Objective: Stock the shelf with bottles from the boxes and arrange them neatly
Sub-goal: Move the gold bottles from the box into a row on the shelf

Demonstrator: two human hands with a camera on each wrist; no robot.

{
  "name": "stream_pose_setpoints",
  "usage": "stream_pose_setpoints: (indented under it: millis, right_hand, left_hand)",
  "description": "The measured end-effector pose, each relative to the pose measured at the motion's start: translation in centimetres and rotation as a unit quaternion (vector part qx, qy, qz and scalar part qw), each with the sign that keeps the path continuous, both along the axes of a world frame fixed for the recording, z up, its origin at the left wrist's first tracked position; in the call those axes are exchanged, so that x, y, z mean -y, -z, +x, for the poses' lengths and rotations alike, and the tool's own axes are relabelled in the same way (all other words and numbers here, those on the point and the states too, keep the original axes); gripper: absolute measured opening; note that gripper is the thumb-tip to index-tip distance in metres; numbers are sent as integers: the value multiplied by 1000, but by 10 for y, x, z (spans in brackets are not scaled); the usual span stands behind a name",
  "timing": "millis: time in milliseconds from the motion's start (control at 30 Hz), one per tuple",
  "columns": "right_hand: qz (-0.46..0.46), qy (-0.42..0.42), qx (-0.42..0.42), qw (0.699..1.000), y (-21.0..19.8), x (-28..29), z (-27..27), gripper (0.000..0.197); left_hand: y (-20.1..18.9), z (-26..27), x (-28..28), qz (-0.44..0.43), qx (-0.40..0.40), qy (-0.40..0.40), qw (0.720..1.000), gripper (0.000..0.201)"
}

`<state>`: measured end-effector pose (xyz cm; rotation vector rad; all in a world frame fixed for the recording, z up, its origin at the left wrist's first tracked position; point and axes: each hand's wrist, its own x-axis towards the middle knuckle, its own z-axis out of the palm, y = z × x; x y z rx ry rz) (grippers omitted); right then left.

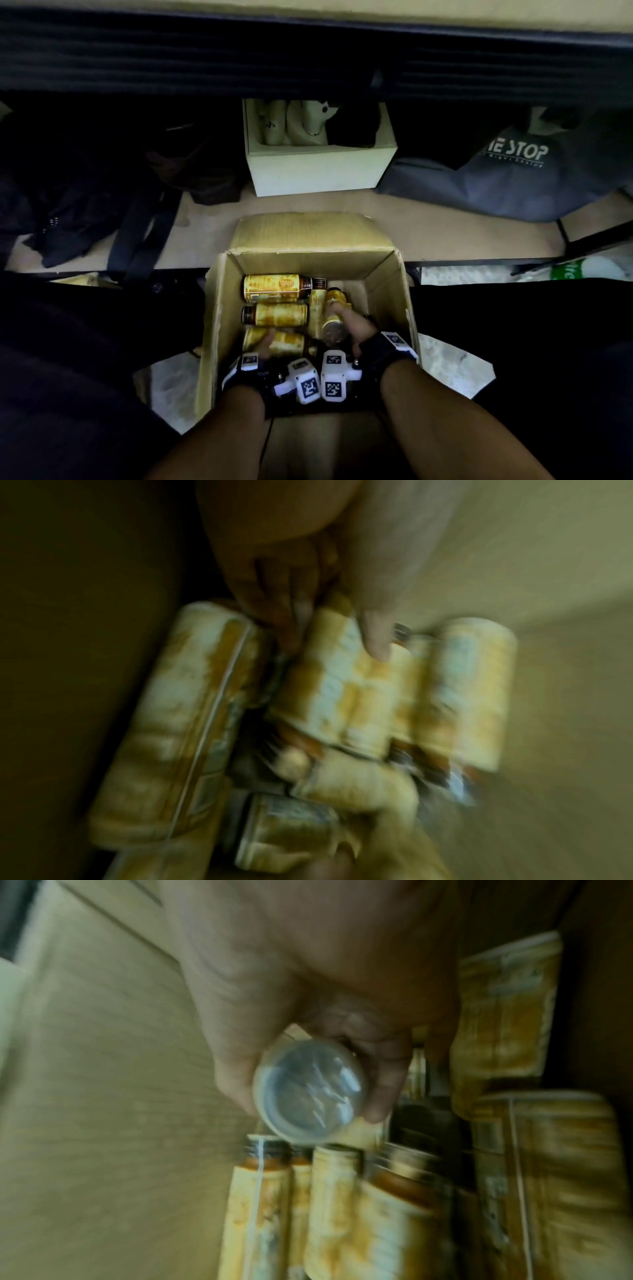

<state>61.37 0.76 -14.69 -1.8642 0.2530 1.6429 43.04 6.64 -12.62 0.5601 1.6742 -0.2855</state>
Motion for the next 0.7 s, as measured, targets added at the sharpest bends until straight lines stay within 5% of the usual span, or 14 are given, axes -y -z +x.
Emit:
stream_pose_setpoints:
  millis: [100, 200, 367, 500, 700]
  right_hand:
    - [37, 49, -9, 998, -27, 3, 0, 30]
    - [68, 108, 0, 992, -37, 8, 6, 41]
    - [97, 123, -4, 988, -56, 18, 17, 64]
    - [149, 62, -19, 987, -86, 19, 10, 51]
    - [252, 13, 9, 968, -130, 12, -1, 39]
  left_hand:
    - [-12, 10, -14, 63, 54, 21, 996, 95]
    - [-40, 29, -23, 122, 101, -51, 986, 96]
    - [-61, 39, -19, 163, 183, -183, 952, 41]
    - [-79, 36, -12, 133, 280, -209, 928, 33]
    - [-121, 27, -25, 193, 375, -98, 901, 37]
